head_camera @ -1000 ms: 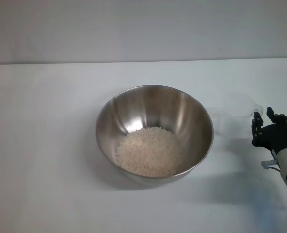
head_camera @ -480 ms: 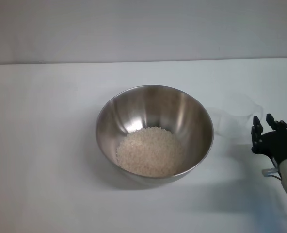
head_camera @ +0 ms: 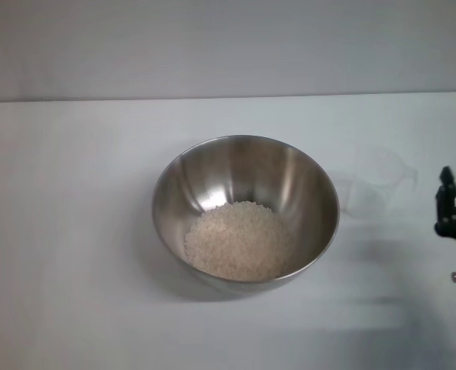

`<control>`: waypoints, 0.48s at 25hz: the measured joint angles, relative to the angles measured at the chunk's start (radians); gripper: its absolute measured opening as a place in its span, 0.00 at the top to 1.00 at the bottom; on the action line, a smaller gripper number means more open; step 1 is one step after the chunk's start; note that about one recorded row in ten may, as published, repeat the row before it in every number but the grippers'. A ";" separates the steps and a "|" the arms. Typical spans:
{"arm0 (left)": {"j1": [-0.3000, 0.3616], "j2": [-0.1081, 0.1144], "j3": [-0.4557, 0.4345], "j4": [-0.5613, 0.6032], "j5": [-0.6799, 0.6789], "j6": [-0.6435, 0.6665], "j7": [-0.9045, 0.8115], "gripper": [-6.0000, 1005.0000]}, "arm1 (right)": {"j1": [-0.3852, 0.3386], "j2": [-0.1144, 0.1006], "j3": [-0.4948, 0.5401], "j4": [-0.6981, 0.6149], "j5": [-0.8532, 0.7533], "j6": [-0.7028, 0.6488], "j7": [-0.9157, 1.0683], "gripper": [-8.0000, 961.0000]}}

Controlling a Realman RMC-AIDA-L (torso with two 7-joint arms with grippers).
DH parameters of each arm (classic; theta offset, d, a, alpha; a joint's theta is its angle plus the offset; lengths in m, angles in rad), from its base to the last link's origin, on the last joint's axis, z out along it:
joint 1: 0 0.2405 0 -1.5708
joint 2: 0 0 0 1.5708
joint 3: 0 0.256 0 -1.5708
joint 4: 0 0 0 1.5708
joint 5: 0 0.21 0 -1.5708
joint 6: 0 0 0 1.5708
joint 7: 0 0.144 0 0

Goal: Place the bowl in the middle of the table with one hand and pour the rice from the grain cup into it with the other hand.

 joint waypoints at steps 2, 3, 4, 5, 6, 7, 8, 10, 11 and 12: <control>0.000 0.000 0.000 0.000 0.000 -0.001 0.000 0.70 | 0.009 -0.002 -0.004 -0.028 0.000 -0.073 0.056 0.58; 0.000 0.000 0.000 0.000 0.000 -0.001 0.000 0.70 | 0.018 -0.003 -0.005 -0.048 0.000 -0.112 0.087 0.58; 0.002 0.000 0.003 0.001 0.000 -0.004 -0.001 0.70 | 0.027 -0.003 -0.005 -0.071 0.000 -0.146 0.115 0.58; 0.003 0.000 0.005 0.004 0.000 -0.005 -0.001 0.70 | 0.038 -0.004 -0.005 -0.096 0.000 -0.185 0.143 0.57; 0.003 0.000 0.007 0.005 0.000 -0.006 -0.002 0.70 | 0.052 -0.004 -0.005 -0.132 0.000 -0.237 0.178 0.57; 0.003 0.004 0.011 0.008 0.001 -0.015 -0.011 0.70 | 0.063 -0.004 -0.006 -0.165 0.000 -0.281 0.211 0.57; 0.004 0.009 0.017 0.009 0.001 -0.020 -0.016 0.68 | 0.073 -0.004 -0.006 -0.191 0.000 -0.315 0.236 0.56; 0.010 0.016 0.027 0.008 0.001 -0.027 -0.022 0.64 | 0.087 -0.004 -0.004 -0.238 0.000 -0.372 0.280 0.52; 0.010 0.016 0.027 0.008 0.001 -0.027 -0.022 0.62 | 0.094 -0.004 -0.002 -0.256 0.002 -0.390 0.293 0.50; 0.022 0.017 0.031 0.005 0.001 -0.029 -0.019 0.60 | 0.099 -0.005 0.000 -0.267 0.004 -0.398 0.298 0.49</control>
